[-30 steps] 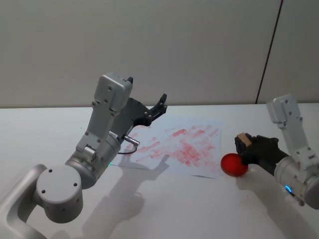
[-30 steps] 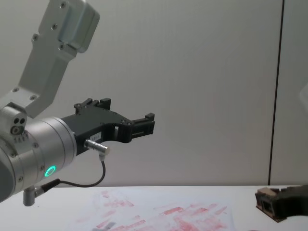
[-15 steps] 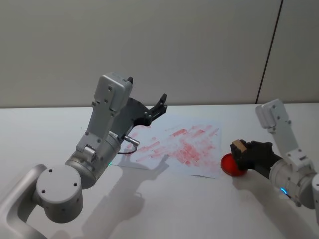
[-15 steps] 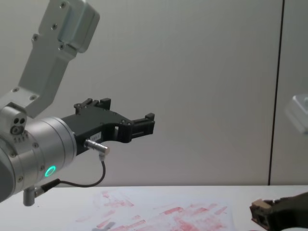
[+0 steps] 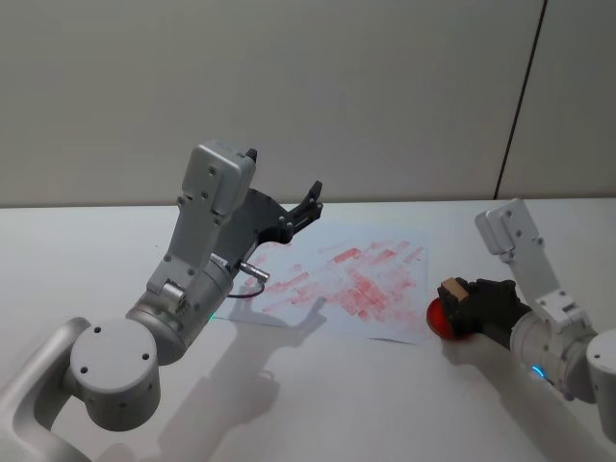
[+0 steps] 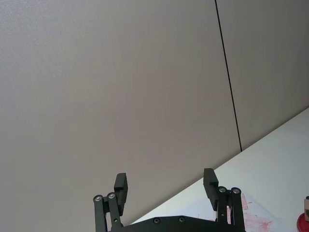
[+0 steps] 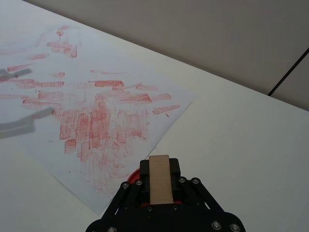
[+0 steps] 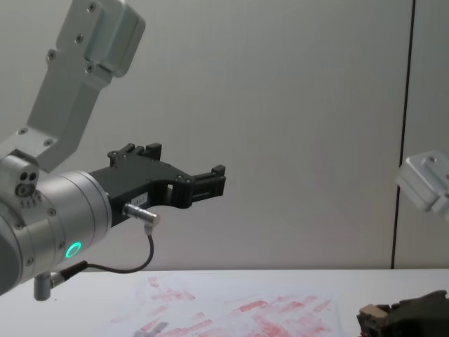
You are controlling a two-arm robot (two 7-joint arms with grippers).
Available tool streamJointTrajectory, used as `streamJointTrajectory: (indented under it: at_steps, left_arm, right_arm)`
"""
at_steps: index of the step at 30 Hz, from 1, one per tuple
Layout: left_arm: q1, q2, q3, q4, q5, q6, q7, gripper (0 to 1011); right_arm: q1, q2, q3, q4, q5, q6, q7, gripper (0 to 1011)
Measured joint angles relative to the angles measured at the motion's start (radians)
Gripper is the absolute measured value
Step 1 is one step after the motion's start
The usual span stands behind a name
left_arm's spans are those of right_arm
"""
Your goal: Use the one hand to pick up the stamp and affix it onto the A4 paper.
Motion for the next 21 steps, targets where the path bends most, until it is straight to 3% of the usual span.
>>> streamJointTrajectory:
  at_steps: [5, 21]
  left_arm:
    - [0.0, 0.0, 0.0, 0.0, 0.0, 0.0, 0.0, 1001]
    - [0.0, 0.0, 0.0, 0.0, 0.0, 0.0, 0.0, 1001]
  right_arm:
    - [0.004, -0.002, -0.003, 0.007, -0.009, 0.003, 0.003, 266]
    - [0.009, -0.006, -0.007, 0.018, -0.022, 0.007, 0.007, 787]
